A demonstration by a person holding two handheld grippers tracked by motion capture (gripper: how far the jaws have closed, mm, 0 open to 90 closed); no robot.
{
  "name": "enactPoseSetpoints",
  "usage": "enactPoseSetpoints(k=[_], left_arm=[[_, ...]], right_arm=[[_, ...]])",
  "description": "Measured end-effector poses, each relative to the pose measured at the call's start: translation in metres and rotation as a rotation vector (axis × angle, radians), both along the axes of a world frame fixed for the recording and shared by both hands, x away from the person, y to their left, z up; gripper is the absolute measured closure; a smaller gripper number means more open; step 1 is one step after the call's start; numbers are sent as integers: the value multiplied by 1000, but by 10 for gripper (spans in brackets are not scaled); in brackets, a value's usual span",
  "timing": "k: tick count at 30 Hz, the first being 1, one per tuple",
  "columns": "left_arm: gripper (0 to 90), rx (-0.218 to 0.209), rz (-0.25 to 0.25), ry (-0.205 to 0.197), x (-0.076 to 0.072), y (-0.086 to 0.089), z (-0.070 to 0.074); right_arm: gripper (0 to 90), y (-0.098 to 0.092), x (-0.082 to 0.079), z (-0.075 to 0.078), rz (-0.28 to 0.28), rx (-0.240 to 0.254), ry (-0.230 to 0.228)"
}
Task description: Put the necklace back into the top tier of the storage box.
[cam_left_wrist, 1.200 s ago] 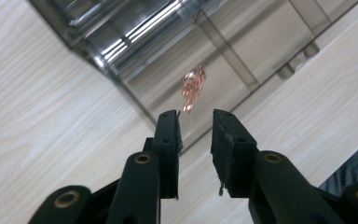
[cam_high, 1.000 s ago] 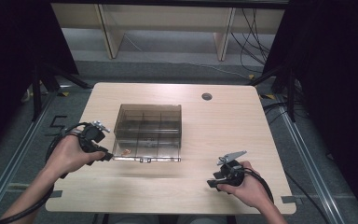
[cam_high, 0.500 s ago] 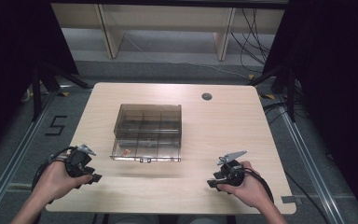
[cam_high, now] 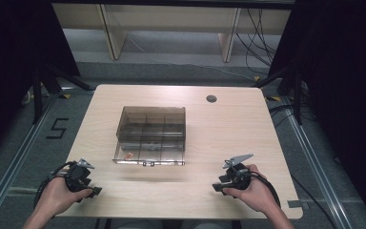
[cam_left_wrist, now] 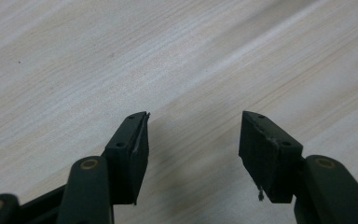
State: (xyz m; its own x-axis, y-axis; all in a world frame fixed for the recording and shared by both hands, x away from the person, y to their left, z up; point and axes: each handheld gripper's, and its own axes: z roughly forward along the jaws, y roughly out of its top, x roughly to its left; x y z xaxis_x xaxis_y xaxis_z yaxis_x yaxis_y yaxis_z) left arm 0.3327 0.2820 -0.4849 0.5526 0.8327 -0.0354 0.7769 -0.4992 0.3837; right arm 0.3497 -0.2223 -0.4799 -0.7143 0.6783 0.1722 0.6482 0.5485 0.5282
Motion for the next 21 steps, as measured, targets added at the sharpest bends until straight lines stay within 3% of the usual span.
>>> enactPoseSetpoints(k=[2,3,5,10,11,12,13,14,15,17,20,21], left_arm=[[421,2,-1,2,-1,0,0],[421,-11,3,-27,-2,0,-1],[420,-19,3,-38,-4,-1,-1],[414,-55,6,-85,-6,-6,-4],[416,-42,-18,-72,-6,-6,-2],[426,-45,-17,-75,-6,-6,-2],[430,-55,-23,-76,-6,-7,-3],[433,-75,1,-91,-7,-9,-5],[434,-58,-31,-74,-6,-7,-3],[438,-85,-5,-84,-7,-10,-6],[441,-82,-4,-80,-6,-9,-6],[446,-70,-15,-76,-7,-8,-4]], right_arm=[[548,0,0,0,-4,0,-1],[548,0,-1,1,-32,-7,9],[551,0,0,1,-12,8,-20],[552,-2,0,2,-12,2,-29],[552,-2,0,3,-18,3,-25],[552,-2,1,2,-3,11,-40],[552,-1,0,1,-24,16,-42],[552,-1,0,2,-29,9,-41],[553,-2,-1,5,-34,-1,-20],[554,-3,0,4,-18,6,-35],[555,-3,-1,5,-40,-5,-31],[555,-3,1,4,-16,5,-50]])
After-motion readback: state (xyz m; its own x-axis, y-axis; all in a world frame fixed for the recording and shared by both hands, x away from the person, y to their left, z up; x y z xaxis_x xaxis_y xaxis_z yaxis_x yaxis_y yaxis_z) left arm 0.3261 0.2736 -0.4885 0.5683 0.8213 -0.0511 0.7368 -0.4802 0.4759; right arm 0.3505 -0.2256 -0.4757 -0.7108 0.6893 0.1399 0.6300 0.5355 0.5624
